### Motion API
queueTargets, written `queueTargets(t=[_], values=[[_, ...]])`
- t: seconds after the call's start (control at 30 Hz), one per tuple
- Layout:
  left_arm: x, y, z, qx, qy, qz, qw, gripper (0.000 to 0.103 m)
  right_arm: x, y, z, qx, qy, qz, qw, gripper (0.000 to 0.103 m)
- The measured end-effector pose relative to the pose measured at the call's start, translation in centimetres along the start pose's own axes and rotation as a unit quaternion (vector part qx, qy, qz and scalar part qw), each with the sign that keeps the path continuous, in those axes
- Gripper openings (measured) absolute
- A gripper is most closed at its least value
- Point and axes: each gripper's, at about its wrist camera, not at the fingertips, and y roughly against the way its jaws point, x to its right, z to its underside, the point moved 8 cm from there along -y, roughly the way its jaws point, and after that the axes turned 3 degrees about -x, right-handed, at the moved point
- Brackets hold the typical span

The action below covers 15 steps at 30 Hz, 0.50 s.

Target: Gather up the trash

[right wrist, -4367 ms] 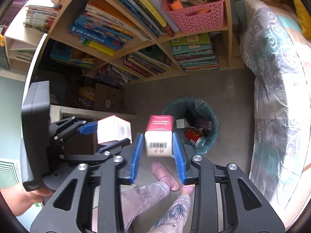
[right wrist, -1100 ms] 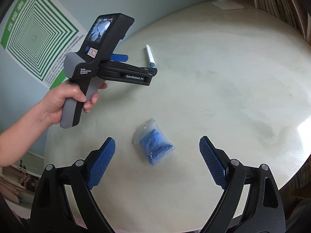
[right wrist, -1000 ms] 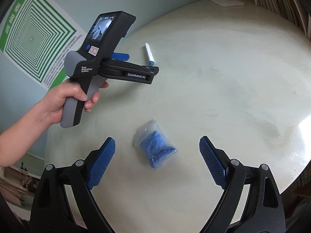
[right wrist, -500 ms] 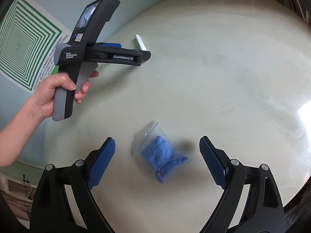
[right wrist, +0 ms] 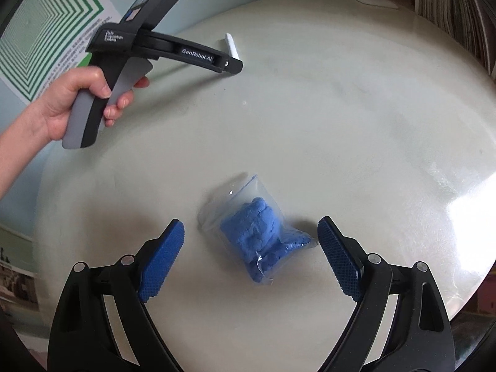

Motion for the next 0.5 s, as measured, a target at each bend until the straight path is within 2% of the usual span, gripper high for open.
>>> queueTargets(t=[0.03,0.07,0.1,0.13,0.17,0.2,0.4,0.5], values=[[0.3,0.1,0.0,0.002,-0.003,0.013,0.9999,0.062,-0.2,0.0,0.0,0.003,0.009,0.011,1.000,0.075],[0.7,0.3,-0.1,0.004,-0.007,0.023,0.9997,0.057,-0.3,0.0,-0.1,0.005,0.019,0.022,1.000,0.070],[0.9,0.5,0.0,0.006,-0.011,0.022,0.9997,0.044,-0.3,0.0,0.0,0.006,0.027,0.031,0.999,0.058],[1.3,0.7,0.0,0.008,-0.017,0.025,0.9995,0.022,-0.2,0.1,0.0,0.006,0.027,0.031,0.999,0.050],[1.4,0.7,-0.1,0.006,-0.022,0.023,0.9995,0.014,0.0,0.2,0.1,0.006,0.019,0.025,0.999,0.049],[1.5,0.7,-0.2,0.001,-0.025,0.023,0.9994,0.000,0.3,0.3,0.1,0.007,0.010,0.019,1.000,0.046],[2.4,1.0,0.0,0.001,-0.041,0.027,0.9988,0.000,1.6,1.7,0.4,0.023,-0.022,-0.002,0.999,0.029],[2.7,1.6,0.1,0.003,-0.043,0.028,0.9987,0.000,2.2,2.3,0.8,0.025,-0.029,-0.007,0.999,0.027]])
